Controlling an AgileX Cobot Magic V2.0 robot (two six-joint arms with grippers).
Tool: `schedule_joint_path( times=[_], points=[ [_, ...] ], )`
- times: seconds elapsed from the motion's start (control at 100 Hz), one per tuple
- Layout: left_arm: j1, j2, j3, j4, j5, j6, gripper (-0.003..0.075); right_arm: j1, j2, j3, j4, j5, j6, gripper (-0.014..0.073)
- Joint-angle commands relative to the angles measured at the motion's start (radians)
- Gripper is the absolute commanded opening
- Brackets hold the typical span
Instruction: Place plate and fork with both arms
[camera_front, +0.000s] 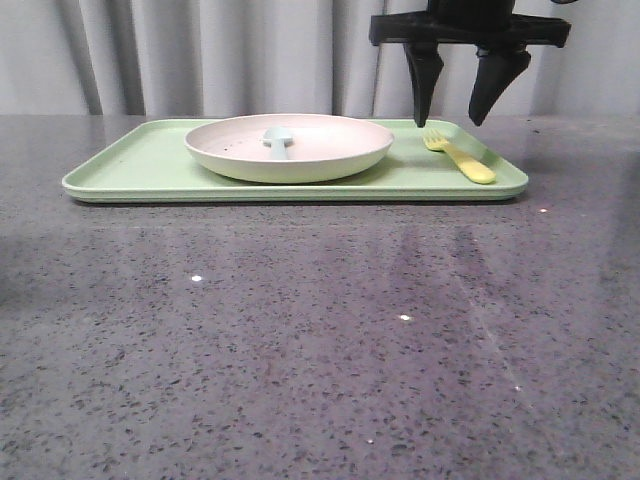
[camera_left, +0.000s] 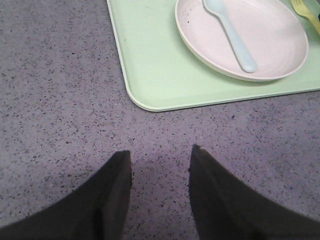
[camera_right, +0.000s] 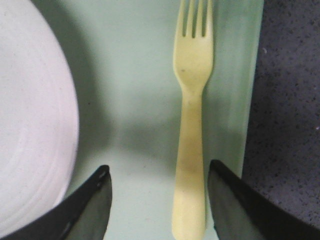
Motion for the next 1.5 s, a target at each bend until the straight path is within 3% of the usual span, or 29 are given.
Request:
schedule_joint_path(
  times=[0.0, 0.75, 1.05, 1.3, 1.49],
  points=[
    [0.003, -0.01, -0.027, -0.016, -0.064, -0.008, 0.0273, -0.007, -0.062, -0.024, -0.014, 0.097, -0.012, 0.0447],
    [0.003, -0.01, -0.027, -0.016, -0.085, -0.008, 0.0273, -0.006, -0.199, 0.031, 0.03, 0.085, -0.012, 0.0437],
    [0.003, -0.01, -0.027, -0.016, -0.113, -0.008, 0.0273, -0.005, -0.4, 0.207, -0.029, 0.006, -0.012, 0.0203],
    [0.003, -0.016, -0.027, -0.016, -0.113, -0.008, 0.0237, -0.005, -0.625, 0.503, -0.029, -0.173, -0.012, -0.0064],
    [0.003, -0.063, -0.027, -0.012, -0.116, -0.008, 0.0104, -0.005, -0.803, 0.732, -0.03, -0.333, -0.012, -0.0064]
  ],
)
